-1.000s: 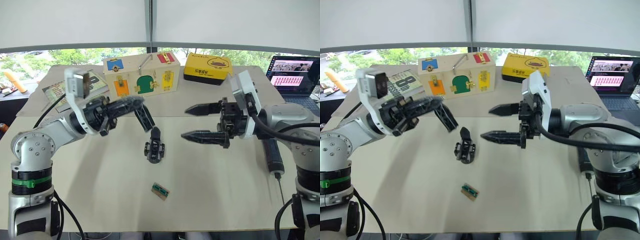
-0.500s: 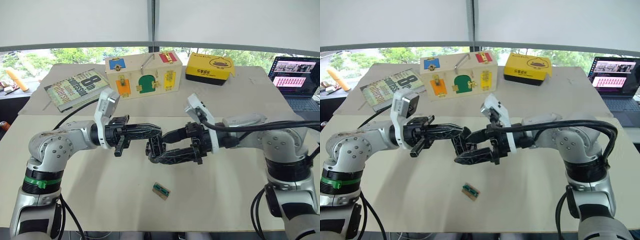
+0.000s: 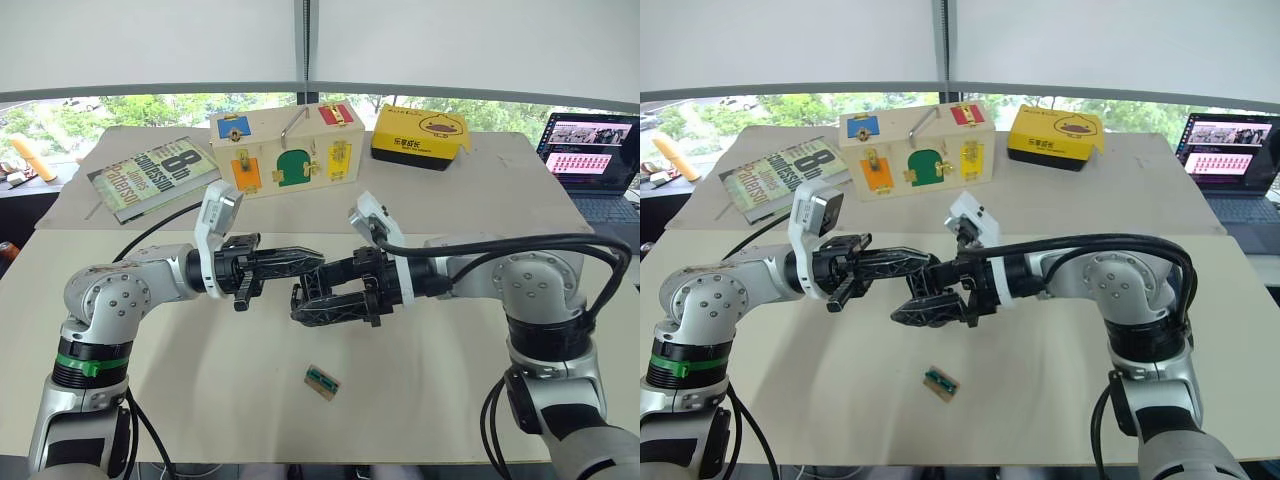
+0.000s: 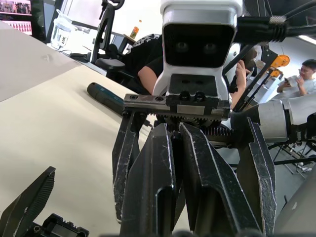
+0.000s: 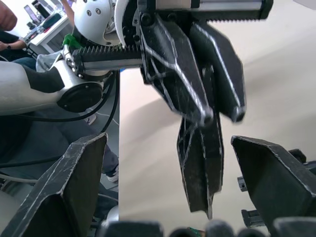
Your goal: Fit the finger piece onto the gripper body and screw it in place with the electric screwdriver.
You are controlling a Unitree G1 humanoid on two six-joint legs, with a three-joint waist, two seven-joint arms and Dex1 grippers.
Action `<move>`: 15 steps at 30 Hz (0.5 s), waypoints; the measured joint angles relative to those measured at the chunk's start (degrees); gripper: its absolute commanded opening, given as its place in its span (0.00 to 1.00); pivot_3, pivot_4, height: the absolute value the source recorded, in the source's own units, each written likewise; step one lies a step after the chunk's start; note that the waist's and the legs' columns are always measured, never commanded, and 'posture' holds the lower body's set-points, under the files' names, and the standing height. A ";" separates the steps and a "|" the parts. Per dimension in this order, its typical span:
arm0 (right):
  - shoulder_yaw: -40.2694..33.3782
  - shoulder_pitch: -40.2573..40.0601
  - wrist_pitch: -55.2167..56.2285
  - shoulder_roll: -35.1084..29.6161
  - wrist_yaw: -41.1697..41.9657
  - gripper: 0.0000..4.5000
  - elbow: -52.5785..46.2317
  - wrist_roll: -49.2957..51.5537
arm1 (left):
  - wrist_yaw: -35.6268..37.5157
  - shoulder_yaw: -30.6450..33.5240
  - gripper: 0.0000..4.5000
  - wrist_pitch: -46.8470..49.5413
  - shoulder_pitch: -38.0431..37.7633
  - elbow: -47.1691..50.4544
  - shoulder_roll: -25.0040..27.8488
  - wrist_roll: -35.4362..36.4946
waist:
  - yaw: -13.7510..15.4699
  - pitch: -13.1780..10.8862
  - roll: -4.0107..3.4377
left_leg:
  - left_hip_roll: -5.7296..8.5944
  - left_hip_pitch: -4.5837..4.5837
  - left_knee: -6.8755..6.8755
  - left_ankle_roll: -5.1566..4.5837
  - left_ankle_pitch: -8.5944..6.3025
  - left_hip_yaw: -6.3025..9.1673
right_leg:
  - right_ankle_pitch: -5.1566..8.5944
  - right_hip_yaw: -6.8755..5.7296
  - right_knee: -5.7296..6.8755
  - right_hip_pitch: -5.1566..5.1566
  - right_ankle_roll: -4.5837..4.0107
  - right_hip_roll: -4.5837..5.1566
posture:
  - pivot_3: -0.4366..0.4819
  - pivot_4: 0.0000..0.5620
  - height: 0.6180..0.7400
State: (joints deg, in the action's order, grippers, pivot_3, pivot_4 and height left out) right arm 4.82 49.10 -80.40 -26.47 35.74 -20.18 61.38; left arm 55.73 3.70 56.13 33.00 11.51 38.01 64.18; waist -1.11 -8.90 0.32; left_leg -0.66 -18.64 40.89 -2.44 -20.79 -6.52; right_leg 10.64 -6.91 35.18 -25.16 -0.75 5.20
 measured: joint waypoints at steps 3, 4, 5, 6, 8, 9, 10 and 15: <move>-0.02 0.06 -0.26 -0.05 -0.16 0.51 0.27 0.37 | 0.15 0.12 0.00 0.11 0.01 -0.01 0.00 0.08 | 0.04 0.00 0.00 | 0.01 -0.01 0.00 0.01 0.00 0.01 | 0.00 -0.03 0.00 0.00 0.00 0.01 | 0.48 0.27 1.00; -0.09 0.06 -0.27 -0.14 -0.30 0.42 0.56 0.36 | 0.32 0.12 0.00 0.17 0.01 -0.01 -0.02 0.25 | 0.03 0.00 0.00 | 0.02 -0.01 0.00 0.01 0.00 0.01 | 0.00 -0.03 0.00 0.00 0.00 0.02 | 0.48 0.27 1.00; -0.13 0.06 -0.28 -0.28 -0.44 0.34 0.67 0.35 | 0.52 0.11 0.00 0.18 0.01 0.00 -0.08 0.37 | 0.03 0.00 0.00 | 0.03 -0.02 0.00 0.01 0.00 0.01 | 0.00 -0.03 0.00 0.00 0.00 0.03 | 0.48 0.27 1.00; -0.21 0.07 -0.28 -0.48 -0.48 0.26 0.71 0.35 | 0.62 0.11 0.00 0.18 0.01 0.03 -0.14 0.42 | 0.03 0.00 0.00 | 0.03 -0.02 0.00 0.01 0.00 0.01 | 0.00 -0.03 -0.01 0.00 0.00 0.03 | 0.48 0.27 1.00; -0.30 0.09 -0.29 -0.98 -0.31 0.10 0.67 0.52 | 0.64 0.14 0.00 0.18 0.00 0.13 -0.41 0.50 | 0.04 0.00 0.00 | 0.02 -0.02 0.00 0.01 0.00 0.01 | 0.00 -0.03 -0.01 0.00 0.00 0.03 | 0.48 0.27 1.00; -0.31 0.09 -0.29 -1.10 -0.20 0.09 0.64 0.54 | 0.65 0.15 0.00 0.18 0.01 0.11 -0.55 0.51 | 0.01 0.00 0.00 | 0.02 -0.02 0.00 0.01 0.00 0.01 | 0.00 -0.03 -0.01 0.00 0.00 0.00 | 0.48 0.27 1.00; -0.33 0.08 -0.28 -1.24 -0.06 0.09 0.63 0.56 | 0.63 0.15 0.00 0.18 0.01 0.11 -0.72 0.48 | -0.01 0.00 0.00 | 0.02 -0.02 0.00 0.01 0.01 0.01 | 0.00 -0.04 0.00 0.00 0.00 0.01 | 0.48 0.27 1.00; -0.35 -0.02 -0.01 -1.81 0.63 0.09 0.63 0.50 | -1.37 1.39 0.27 -0.47 0.02 0.49 -1.73 0.41 | 0.00 0.00 0.00 | 0.00 -0.02 0.01 0.01 0.01 0.02 | -0.01 -0.03 0.00 0.00 -0.01 0.02 | 0.48 0.27 1.00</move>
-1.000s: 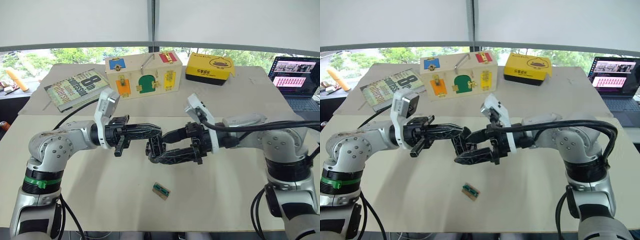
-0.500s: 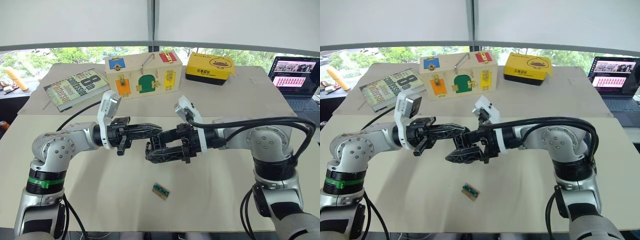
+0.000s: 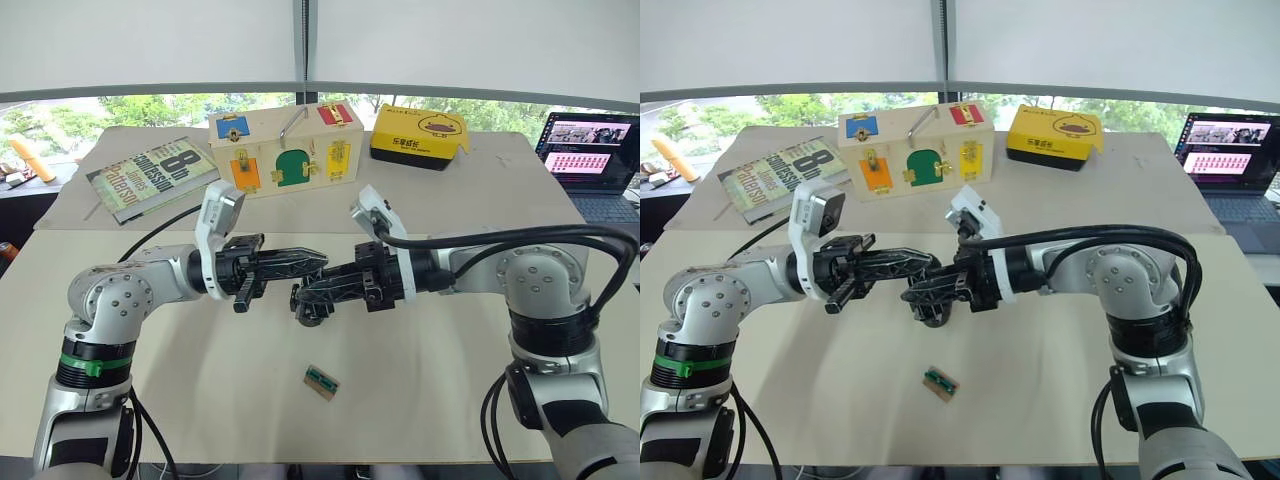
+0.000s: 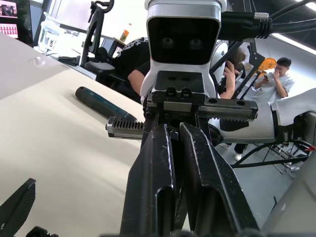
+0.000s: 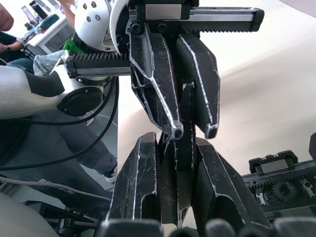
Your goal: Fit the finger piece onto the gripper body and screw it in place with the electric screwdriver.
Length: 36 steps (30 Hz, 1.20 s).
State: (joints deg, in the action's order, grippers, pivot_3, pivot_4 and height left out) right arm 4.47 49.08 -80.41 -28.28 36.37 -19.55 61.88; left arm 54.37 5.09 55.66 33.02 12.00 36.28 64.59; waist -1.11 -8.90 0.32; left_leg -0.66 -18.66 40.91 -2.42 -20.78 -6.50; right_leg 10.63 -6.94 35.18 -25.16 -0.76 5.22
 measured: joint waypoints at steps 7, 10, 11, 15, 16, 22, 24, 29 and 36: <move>0.17 -3.24 6.92 -4.10 7.04 0.09 -2.18 -2.52 | 4.10 3.94 1.00 -15.70 -3.79 1.04 7.10 -13.01 | -0.16 0.00 -0.01 | 0.17 0.02 -0.08 0.01 0.00 -0.08 | 0.00 0.00 -0.08 -0.01 -0.01 -0.03 | 0.48 0.27 1.00; -0.04 -7.18 14.94 -6.98 12.07 0.09 -3.00 -6.94 | 13.23 1.17 1.00 -34.11 -10.83 -2.82 12.36 -27.97 | -0.26 0.01 -0.02 | 0.23 0.02 -0.19 0.03 0.00 -0.38 | 0.01 -0.06 -0.13 -0.03 0.00 -0.03 | 0.48 0.27 1.00; -0.28 -9.26 19.25 -6.94 14.45 0.09 -3.56 -8.49 | 16.29 1.12 1.00 -38.28 -13.52 -4.91 12.46 -29.97 | -0.24 0.00 -0.02 | 0.19 0.02 -0.20 0.03 0.00 -0.38 | 0.02 -0.06 -0.14 -0.03 0.00 -0.02 | 0.48 0.27 1.00; -0.24 -14.55 28.95 -8.71 20.15 0.09 -3.97 -13.88 | 22.77 1.28 1.00 -48.09 -18.57 -13.18 12.15 -33.96 | 0.11 -0.01 -0.03 | -0.04 -0.20 -0.08 0.03 0.00 -0.37 | 0.03 -0.13 -0.16 -0.15 -0.01 0.00 | 0.48 0.27 1.00; -0.22 -15.28 30.19 -9.00 20.90 0.09 -3.99 -14.67 | 23.23 1.33 1.00 -49.55 -19.04 -14.20 12.13 -34.61 | 0.22 -0.01 -0.03 | -0.05 -0.20 -0.05 0.03 0.00 -0.38 | 0.03 -0.13 -0.17 -0.15 0.00 0.00 | 0.48 0.27 1.00; 0.61 -21.28 43.22 -6.96 26.18 0.09 -2.01 -20.89 | 23.82 -2.26 1.00 -58.14 -19.25 -22.77 4.59 -40.13 | 0.39 -0.01 -0.03 | -0.04 -0.21 0.09 0.01 0.01 -0.37 | 0.02 -0.12 -0.15 -0.09 0.00 0.04 | 0.48 0.27 1.00; 1.28 -22.00 46.95 -6.34 27.30 0.09 0.13 -23.32 | 24.01 -3.84 1.00 -60.08 -17.74 -25.90 1.38 -41.06 | 0.46 -0.01 -0.01 | -0.06 -0.22 0.17 0.01 0.01 -0.36 | 0.02 -0.13 -0.15 -0.08 -0.01 0.03 | 0.48 0.27 1.00; 4.00 -23.33 55.96 -5.68 31.46 0.09 4.55 -29.38 | 24.69 -7.19 1.00 -66.93 -11.69 -35.38 -3.89 -45.61 | 0.38 -0.01 -0.01 | -0.08 -0.23 0.29 0.00 0.01 -0.36 | 0.00 -0.13 -0.10 -0.08 -0.03 -0.01 | 0.48 0.27 1.00; 4.18 -23.61 58.12 -4.64 32.01 0.09 4.82 -30.60 | 24.61 -10.29 1.00 -71.97 -4.83 -44.58 -9.39 -49.52 | 0.36 -0.01 0.00 | -0.10 -0.32 0.39 -0.01 0.02 -0.27 | -0.03 -0.17 -0.05 -0.08 -0.05 0.00 | 0.48 0.27 1.00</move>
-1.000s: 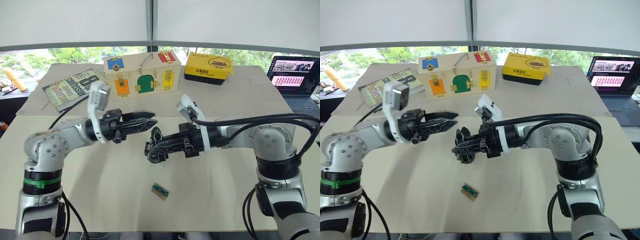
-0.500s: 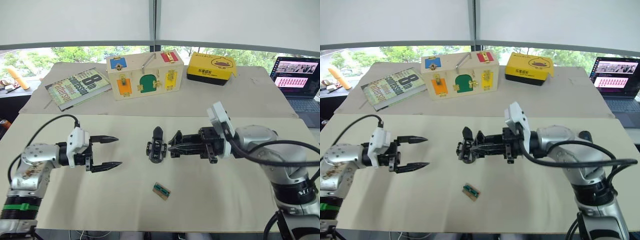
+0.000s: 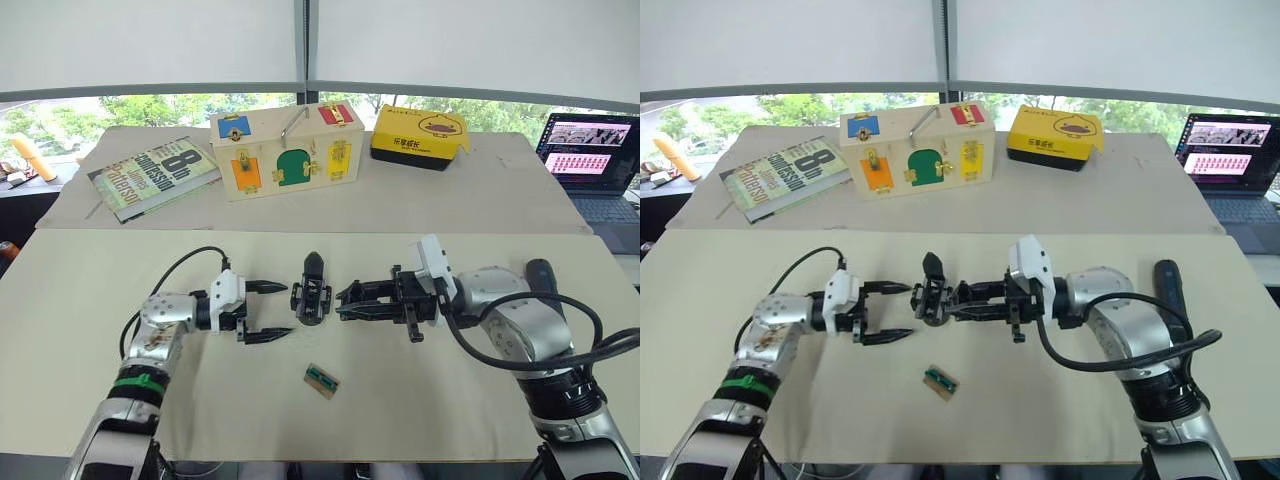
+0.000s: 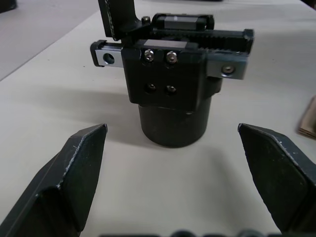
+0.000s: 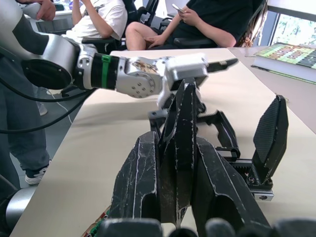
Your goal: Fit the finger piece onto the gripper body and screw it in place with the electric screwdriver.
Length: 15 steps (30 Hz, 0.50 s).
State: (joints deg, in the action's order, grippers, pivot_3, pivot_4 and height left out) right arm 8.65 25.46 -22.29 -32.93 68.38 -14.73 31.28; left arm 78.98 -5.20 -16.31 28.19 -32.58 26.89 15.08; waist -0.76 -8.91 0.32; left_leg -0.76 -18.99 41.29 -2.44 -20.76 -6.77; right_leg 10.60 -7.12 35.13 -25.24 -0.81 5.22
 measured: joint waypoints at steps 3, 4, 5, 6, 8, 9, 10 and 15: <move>0.04 -0.05 -0.04 0.32 -0.61 0.09 -1.03 -0.05 | 0.46 -1.75 1.00 -0.15 1.50 -2.33 -2.27 -1.37 | 0.02 0.00 0.00 | -0.01 -0.07 0.06 0.00 0.00 0.08 | 0.00 -0.06 0.01 0.00 0.00 0.00 | 0.48 0.27 1.00; 0.04 -0.05 -0.15 0.32 -0.95 0.09 -1.47 -0.05 | 0.61 -2.10 1.00 -0.21 1.86 -2.88 -2.68 -1.55 | 0.02 0.00 0.00 | -0.02 -0.09 0.08 -0.01 0.00 0.12 | 0.00 -0.08 0.01 0.00 0.00 0.00 | 0.48 0.27 1.00; 0.03 -0.05 -0.27 0.33 -1.09 0.09 -1.67 -0.05 | 0.65 -2.27 1.00 -0.21 2.42 -3.44 -2.86 -1.72 | 0.02 0.00 0.00 | -0.02 -0.09 0.09 -0.01 0.00 0.14 | 0.00 -0.08 0.00 0.00 0.00 0.00 | 0.48 0.27 1.00; 0.04 -0.05 -0.38 0.38 -1.16 0.09 -1.80 -0.05 | 0.62 -2.38 1.00 -0.21 2.83 -3.81 -3.10 -1.76 | 0.06 0.00 0.00 | -0.02 -0.09 0.12 -0.01 0.00 0.18 | 0.00 -0.08 -0.02 0.00 0.00 0.01 | 0.48 0.27 1.00; 0.04 -0.05 -0.55 0.40 -1.53 0.09 -2.03 -0.05 | 0.54 -2.47 1.00 -0.20 3.46 -4.88 -4.04 -1.82 | 0.11 0.00 0.00 | -0.02 -0.13 0.22 -0.01 0.00 0.25 | -0.01 -0.08 -0.02 0.00 0.00 0.03 | 0.48 0.27 1.00; 0.04 -0.05 -0.77 0.42 -1.87 0.09 -2.22 -0.05 | 0.50 -2.53 1.00 -0.33 3.94 -5.55 -4.61 -1.95 | 0.13 0.00 0.00 | -0.02 -0.16 0.30 -0.02 0.00 0.30 | -0.01 -0.10 -0.01 0.00 0.00 0.04 | 0.48 0.27 1.00; 0.04 -0.05 -0.90 0.50 -2.18 0.09 -2.40 -0.05 | 0.42 -2.68 1.00 -0.49 4.35 -5.92 -4.85 -2.27 | 0.15 0.00 0.00 | -0.03 -0.18 0.34 -0.02 -0.01 0.32 | -0.01 -0.11 0.01 0.00 0.00 0.04 | 0.48 0.27 1.00; 0.07 -0.04 -1.55 1.10 -3.26 0.09 -3.59 -0.04 | -0.43 -2.63 1.00 -2.66 6.04 -8.93 -5.80 -3.76 | 0.18 0.01 0.01 | -0.04 -0.17 0.40 -0.04 0.00 0.49 | -0.09 -0.07 0.06 0.01 -0.05 0.07 | 0.48 0.27 1.00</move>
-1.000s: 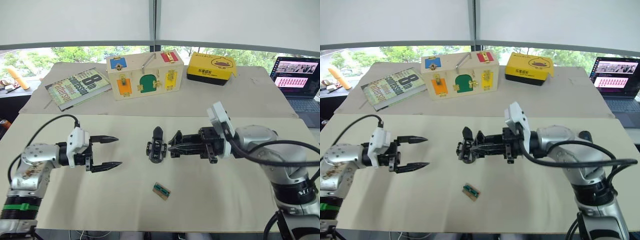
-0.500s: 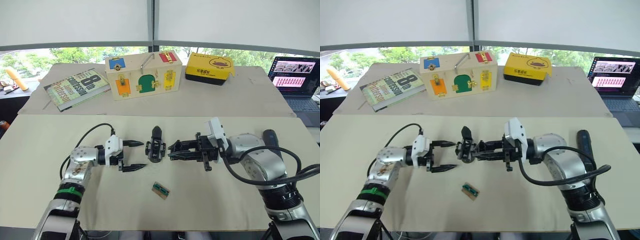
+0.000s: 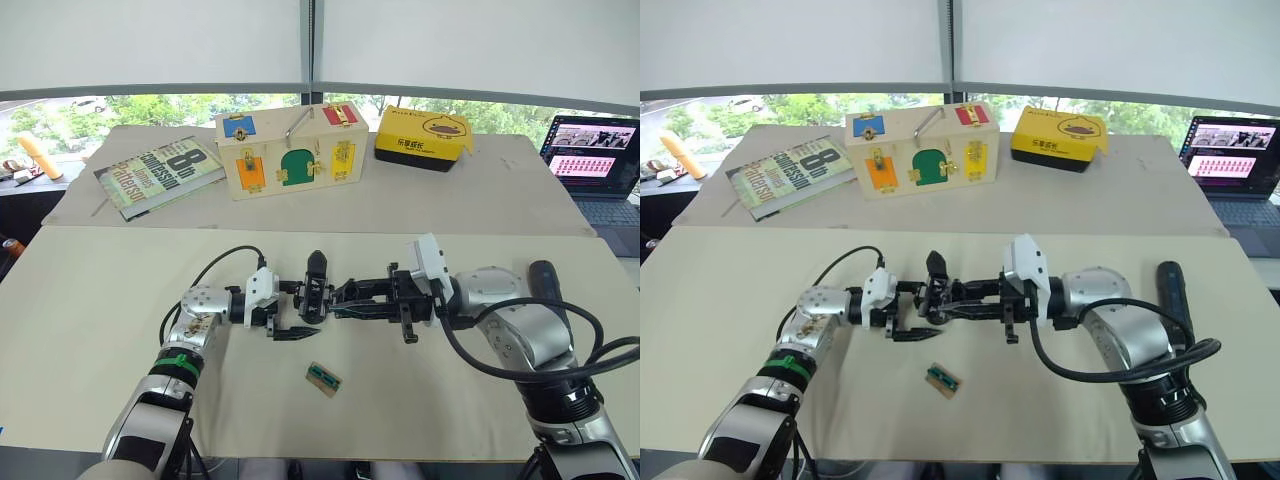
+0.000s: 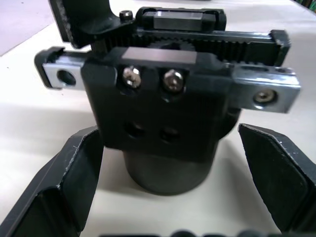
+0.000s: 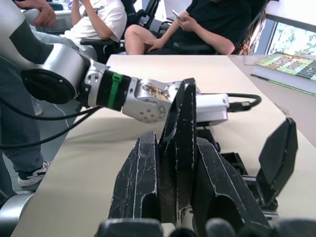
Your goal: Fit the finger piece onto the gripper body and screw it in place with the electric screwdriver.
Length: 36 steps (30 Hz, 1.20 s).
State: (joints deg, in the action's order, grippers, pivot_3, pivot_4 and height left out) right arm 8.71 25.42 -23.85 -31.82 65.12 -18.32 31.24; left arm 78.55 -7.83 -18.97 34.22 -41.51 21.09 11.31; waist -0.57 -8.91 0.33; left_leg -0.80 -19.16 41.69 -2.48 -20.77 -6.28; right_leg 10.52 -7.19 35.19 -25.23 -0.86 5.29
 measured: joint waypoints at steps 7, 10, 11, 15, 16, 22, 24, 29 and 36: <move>2.24 0.23 0.22 2.24 -1.07 0.09 0.26 -1.26 | -0.05 0.06 0.52 -1.93 0.86 -2.09 -0.40 -0.55 | 0.16 0.00 0.00 | 0.00 0.00 0.05 -0.04 0.01 0.04 | -0.04 0.03 0.03 0.00 -0.02 0.01 | 0.48 0.27 1.00; 3.33 1.20 1.51 3.89 -1.58 0.09 1.80 -3.19 | -0.22 0.03 0.51 -3.17 0.94 -2.71 -0.32 -0.80 | 0.09 0.01 0.01 | -0.01 0.03 0.05 -0.05 0.01 0.03 | -0.07 0.05 0.05 0.01 -0.05 0.01 | 0.48 0.27 1.00; 3.98 1.73 2.32 4.65 -1.69 0.09 2.61 -3.99 | -0.28 0.04 0.51 -3.57 0.97 -2.95 -0.32 -0.82 | 0.07 0.01 0.01 | -0.01 0.04 0.05 -0.07 0.02 0.03 | -0.07 0.06 0.07 0.01 -0.05 0.01 | 0.48 0.27 1.00; 5.34 3.34 4.95 7.33 -2.26 0.09 5.60 -6.74 | -0.35 0.09 0.51 -3.46 0.85 -2.80 -0.29 -0.80 | 0.02 0.02 0.00 | -0.02 0.06 0.06 -0.09 0.03 0.02 | -0.09 0.08 0.11 0.01 -0.07 0.01 | 0.48 0.27 1.00; 5.92 3.71 5.56 7.99 -2.38 0.09 6.63 -7.61 | -0.30 0.13 0.51 -3.22 0.62 -2.43 -0.23 -0.76 | -0.04 0.02 0.00 | -0.02 0.06 0.06 -0.09 0.03 0.02 | -0.09 0.08 0.10 0.01 -0.07 0.01 | 0.48 0.27 1.00; 7.54 4.98 8.01 10.46 -2.58 0.09 11.18 -10.34 | -0.62 0.10 0.51 -1.17 -0.32 -0.39 0.03 -0.73 | -0.17 0.02 0.00 | -0.02 0.04 0.06 -0.09 0.03 0.01 | -0.10 0.07 0.08 0.01 -0.06 -0.01 | 0.48 0.27 1.00; 8.02 5.50 8.59 11.06 -2.79 0.09 12.23 -11.03 | -0.97 0.02 0.51 -0.63 -0.47 0.00 0.08 -0.74 | -0.16 0.02 -0.01 | -0.03 0.04 0.06 -0.09 0.03 0.02 | -0.09 0.07 0.08 0.01 -0.06 -0.01 | 0.48 0.27 1.00; 8.77 5.57 9.03 11.80 -3.36 0.09 15.08 -13.61 | -1.62 -0.04 0.51 0.47 -1.16 1.38 0.19 -0.74 | -0.17 0.03 -0.01 | -0.03 0.05 0.06 -0.09 0.03 0.02 | -0.10 0.08 0.08 0.01 -0.06 0.00 | 0.48 0.27 1.00; 8.76 5.57 9.00 11.71 -3.33 0.09 15.51 -14.43 | -2.11 -0.04 0.51 1.19 -1.42 2.04 0.30 -0.74 | -0.18 0.03 -0.01 | -0.03 0.06 0.06 -0.09 0.03 0.02 | -0.10 0.09 0.08 0.01 -0.06 0.00 | 0.48 0.27 1.00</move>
State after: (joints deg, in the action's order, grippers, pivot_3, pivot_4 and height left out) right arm 17.48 30.99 -14.85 -20.11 61.80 -2.81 16.81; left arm 76.44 -7.87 -17.78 32.81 -39.47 21.39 10.57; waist -0.75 -8.88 0.32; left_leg -0.83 -19.10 41.75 -2.56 -20.73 -6.26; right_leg 10.42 -7.10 35.28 -25.21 -0.92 5.29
